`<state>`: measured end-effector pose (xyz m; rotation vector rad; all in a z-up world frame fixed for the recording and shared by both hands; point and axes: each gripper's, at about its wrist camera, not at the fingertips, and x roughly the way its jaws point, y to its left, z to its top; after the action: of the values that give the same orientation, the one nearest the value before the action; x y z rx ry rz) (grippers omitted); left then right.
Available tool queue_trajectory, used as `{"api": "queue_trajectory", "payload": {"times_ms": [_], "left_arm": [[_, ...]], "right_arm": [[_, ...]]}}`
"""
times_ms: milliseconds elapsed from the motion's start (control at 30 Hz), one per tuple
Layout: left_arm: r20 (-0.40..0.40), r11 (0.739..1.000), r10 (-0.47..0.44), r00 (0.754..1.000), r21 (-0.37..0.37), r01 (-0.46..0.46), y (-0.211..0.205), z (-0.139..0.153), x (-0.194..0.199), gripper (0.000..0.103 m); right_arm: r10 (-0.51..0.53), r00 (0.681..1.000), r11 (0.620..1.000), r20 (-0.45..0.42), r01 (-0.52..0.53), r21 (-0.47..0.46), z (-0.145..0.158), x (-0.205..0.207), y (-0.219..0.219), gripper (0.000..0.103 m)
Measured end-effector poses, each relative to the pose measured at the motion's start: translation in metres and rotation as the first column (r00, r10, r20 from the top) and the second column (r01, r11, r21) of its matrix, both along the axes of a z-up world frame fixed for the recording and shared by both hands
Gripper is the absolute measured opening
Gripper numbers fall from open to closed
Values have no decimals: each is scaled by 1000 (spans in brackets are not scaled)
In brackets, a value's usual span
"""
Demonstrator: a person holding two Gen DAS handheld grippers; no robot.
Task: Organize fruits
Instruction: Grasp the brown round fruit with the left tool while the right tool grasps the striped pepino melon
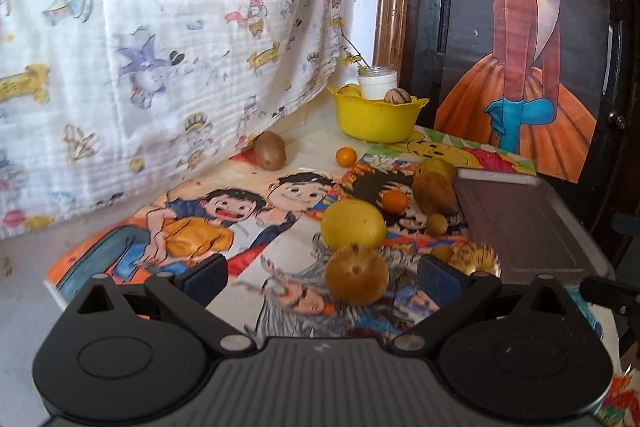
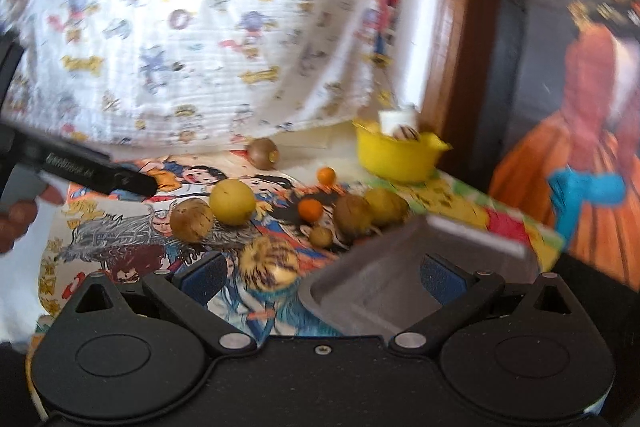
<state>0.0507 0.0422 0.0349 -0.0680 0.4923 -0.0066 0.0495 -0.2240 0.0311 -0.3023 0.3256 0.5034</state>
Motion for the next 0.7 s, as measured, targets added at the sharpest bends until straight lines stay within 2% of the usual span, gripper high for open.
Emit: {"api": "queue_trajectory", "payload": {"times_ms": [267, 333, 467, 533, 700], "left_arm": [[-71, 1000, -31, 997, 0, 31, -3, -15, 33, 102], [-98, 999, -39, 994, -9, 38, -3, -20, 40, 102], [-133, 999, -44, 990, -26, 41, -3, -28, 51, 101], [-146, 999, -46, 988, -35, 41, -3, -31, 56, 98], [-171, 997, -53, 984, -71, 41, 0, -37, 65, 89]], "right_arm": [[134, 991, 975, -12, -134, -177, -27, 25, 31, 102], [160, 987, 967, -27, -162, -197, -32, 33, 36, 97], [189, 981, 960, -49, -195, -204, -37, 49, 43, 95], [198, 978, 959, -61, -207, -192, -38, 57, 45, 89], [225, 971, 955, -78, -236, -181, -41, 66, 51, 82]]}}
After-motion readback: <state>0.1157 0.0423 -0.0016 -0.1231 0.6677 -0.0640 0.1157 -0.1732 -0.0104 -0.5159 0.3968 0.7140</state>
